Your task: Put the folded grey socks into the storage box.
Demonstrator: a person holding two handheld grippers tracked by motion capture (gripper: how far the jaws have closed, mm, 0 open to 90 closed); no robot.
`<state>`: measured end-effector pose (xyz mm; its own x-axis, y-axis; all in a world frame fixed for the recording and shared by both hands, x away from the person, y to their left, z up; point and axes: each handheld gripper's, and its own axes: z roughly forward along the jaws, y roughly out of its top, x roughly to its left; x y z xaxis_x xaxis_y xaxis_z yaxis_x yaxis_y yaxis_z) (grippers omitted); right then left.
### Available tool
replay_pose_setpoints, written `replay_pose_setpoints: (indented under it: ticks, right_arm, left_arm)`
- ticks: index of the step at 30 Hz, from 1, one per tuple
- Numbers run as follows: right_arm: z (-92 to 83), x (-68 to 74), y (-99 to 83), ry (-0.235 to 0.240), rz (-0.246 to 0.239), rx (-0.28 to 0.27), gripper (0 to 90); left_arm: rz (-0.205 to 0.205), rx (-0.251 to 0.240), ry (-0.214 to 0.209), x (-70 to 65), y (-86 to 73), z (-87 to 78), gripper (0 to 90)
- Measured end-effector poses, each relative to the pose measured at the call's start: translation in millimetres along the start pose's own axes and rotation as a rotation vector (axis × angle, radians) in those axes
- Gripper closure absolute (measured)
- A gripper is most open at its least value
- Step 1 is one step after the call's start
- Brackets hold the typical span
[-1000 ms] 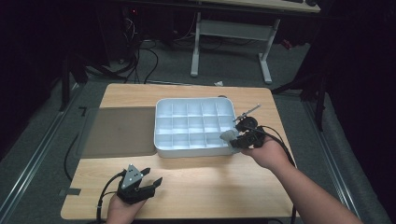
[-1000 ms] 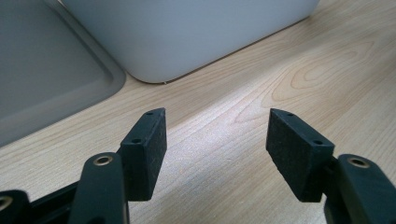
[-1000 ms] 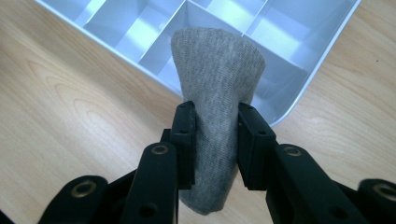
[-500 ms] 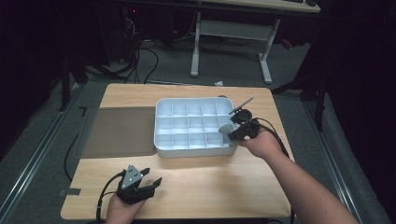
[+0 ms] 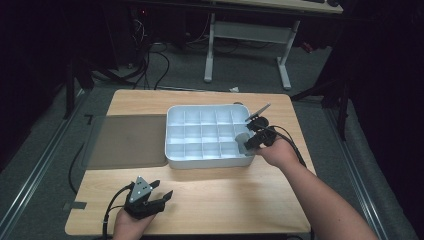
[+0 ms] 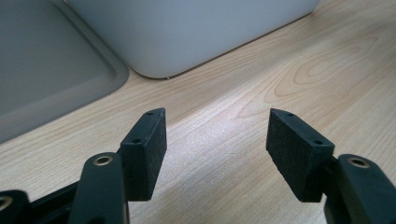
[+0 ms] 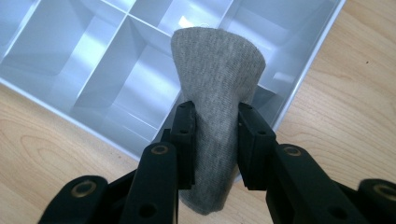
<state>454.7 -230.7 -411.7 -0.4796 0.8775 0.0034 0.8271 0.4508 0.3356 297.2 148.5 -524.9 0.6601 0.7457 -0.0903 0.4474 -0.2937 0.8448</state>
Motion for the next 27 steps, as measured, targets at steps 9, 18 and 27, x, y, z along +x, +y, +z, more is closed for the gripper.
replay_pose_setpoints:
  ticks: [9, 18, 27]
  right_arm:
    - [12.2, -3.5, 2.4, -0.008, 0.025, 0.041, 71.9]
    - [25.1, 1.0, 3.5, -0.042, 0.008, 0.075, 72.9]
    - [40.9, 7.0, 3.5, -0.064, -0.001, 0.129, 73.3]
  left_arm:
    - [0.007, 0.008, 0.001, -0.4, -0.3, 1.0, 38.7]
    - [0.007, 0.010, 0.002, -0.2, -0.6, 1.4, 38.6]
    - [0.006, 0.017, 0.000, 0.6, -1.2, 2.5, 38.6]
